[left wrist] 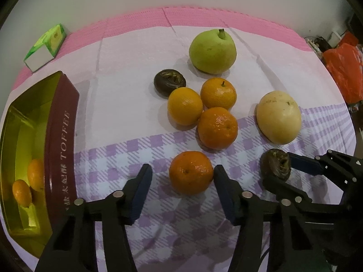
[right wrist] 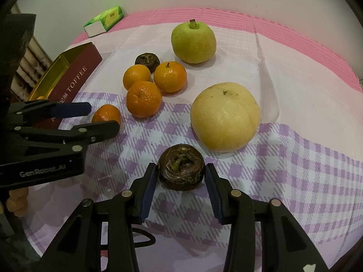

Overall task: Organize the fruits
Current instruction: 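Grasp the dark brown fruit with the right gripper while the left gripper grasps a mandarin, then carry the mandarin with the left gripper into the tray and release it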

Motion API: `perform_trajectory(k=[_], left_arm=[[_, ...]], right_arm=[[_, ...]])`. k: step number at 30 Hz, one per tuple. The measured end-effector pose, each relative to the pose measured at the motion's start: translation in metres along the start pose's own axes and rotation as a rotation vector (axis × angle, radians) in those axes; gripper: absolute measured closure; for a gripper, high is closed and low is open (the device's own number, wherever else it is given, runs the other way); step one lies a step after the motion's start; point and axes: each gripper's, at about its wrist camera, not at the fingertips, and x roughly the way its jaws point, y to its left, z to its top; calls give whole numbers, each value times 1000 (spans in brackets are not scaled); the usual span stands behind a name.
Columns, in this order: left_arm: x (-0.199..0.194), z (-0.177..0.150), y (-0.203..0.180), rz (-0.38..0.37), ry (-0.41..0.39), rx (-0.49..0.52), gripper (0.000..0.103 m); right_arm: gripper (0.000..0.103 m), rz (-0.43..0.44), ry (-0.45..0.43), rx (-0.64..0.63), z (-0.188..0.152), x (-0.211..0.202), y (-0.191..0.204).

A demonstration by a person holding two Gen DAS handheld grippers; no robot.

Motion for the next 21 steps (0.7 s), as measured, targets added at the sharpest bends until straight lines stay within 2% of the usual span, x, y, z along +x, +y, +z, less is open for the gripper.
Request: perform_trajectory(k=[5, 21], left_arm=[[1, 0, -3, -14, -6, 16, 62], [-32, -11, 23, 6, -35, -51, 62]], right_arm=[[62, 3, 1, 3, 2, 1, 1], [63, -2, -1, -2, 3, 3, 2]])
